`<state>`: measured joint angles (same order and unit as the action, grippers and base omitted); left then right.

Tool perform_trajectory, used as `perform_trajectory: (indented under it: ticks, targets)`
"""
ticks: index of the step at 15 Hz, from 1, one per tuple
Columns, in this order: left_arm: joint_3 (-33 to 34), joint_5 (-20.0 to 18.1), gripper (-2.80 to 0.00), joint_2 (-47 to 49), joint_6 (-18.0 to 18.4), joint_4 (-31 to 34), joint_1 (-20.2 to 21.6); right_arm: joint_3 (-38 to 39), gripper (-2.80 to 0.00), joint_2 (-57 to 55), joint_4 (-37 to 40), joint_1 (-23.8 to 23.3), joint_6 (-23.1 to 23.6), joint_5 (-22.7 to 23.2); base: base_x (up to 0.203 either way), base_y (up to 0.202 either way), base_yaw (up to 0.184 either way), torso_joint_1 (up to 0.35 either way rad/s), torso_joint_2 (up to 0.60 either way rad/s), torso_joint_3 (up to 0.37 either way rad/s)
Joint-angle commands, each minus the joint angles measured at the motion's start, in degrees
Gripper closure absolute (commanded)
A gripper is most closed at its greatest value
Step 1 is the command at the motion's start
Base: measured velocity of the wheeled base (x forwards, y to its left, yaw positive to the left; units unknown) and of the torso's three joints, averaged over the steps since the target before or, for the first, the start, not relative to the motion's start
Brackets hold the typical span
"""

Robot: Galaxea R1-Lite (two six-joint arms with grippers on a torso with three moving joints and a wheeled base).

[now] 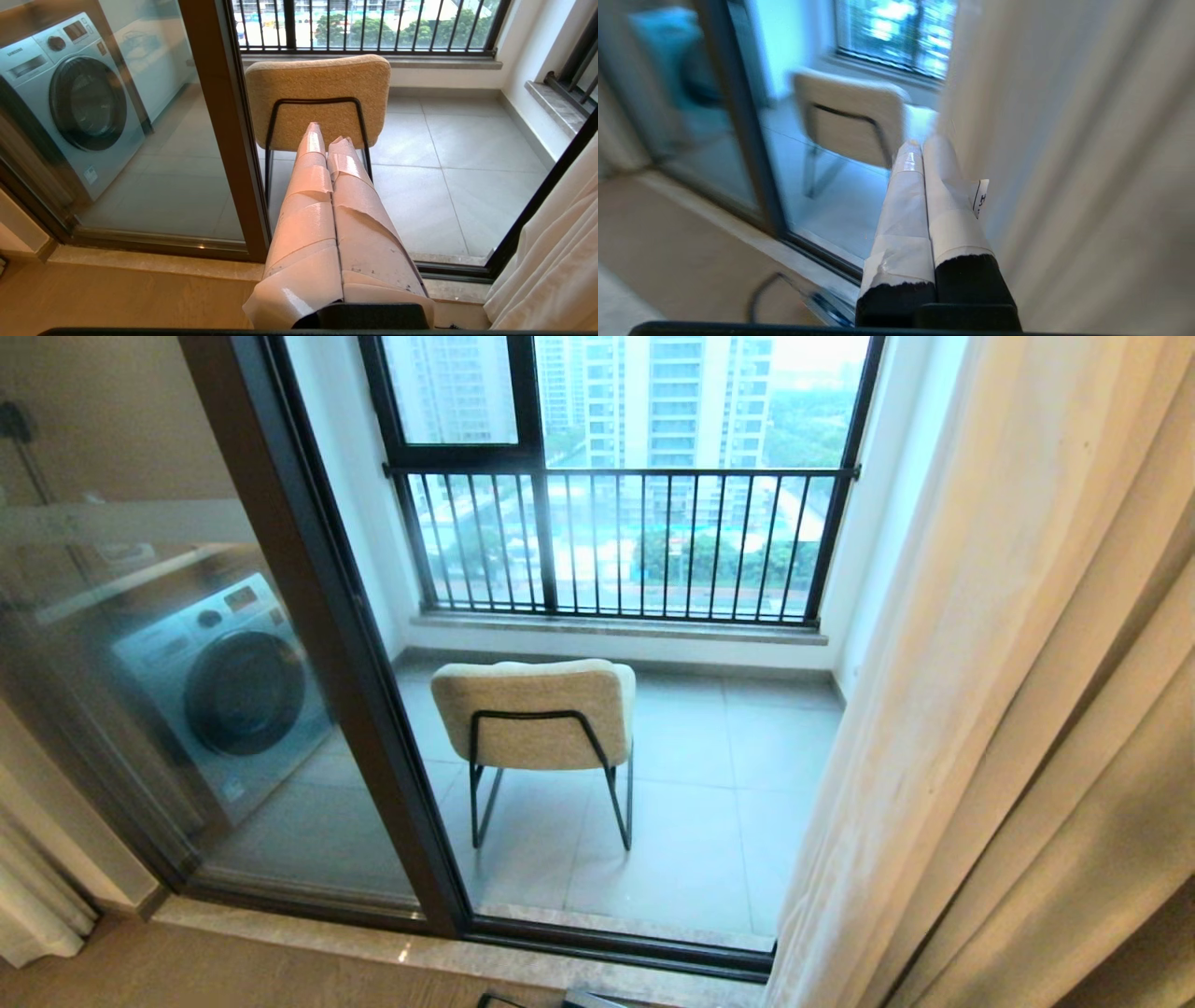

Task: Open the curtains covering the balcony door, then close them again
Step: Pull the inner curtains open on both sides

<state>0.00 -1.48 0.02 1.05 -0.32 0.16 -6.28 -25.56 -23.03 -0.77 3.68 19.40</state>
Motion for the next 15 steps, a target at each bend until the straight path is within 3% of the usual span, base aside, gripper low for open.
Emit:
perform_trajectory:
  ticks: [1,4,8,15]
  targets:
    - [0.0,0.0,0.0,0.0,0.0,0.0,0.0,1.0,0.0,7.6,4.5,0.4,0.9,-4.1,0.0,0.0,0.0,0.0,0.0,0.0]
    - [0.0,0.0,0.0,0.0,0.0,0.0,0.0,3.1,0.0,12.2,8.3,-1.0,2.7,-5.9,0.0,0.0,0.0,0.0,0.0,0.0]
    - [0.0,0.0,0.0,0.0,0.0,0.0,0.0,6.2,0.0,12.4,8.7,-1.1,2.9,-13.3,0.0,0.0,0.0,0.0,0.0,0.0]
    - [0.0,0.0,0.0,0.0,0.0,0.0,0.0,6.3,0.0,12.6,18.2,-1.1,3.3,-14.3,0.0,0.0,0.0,0.0,0.0,0.0]
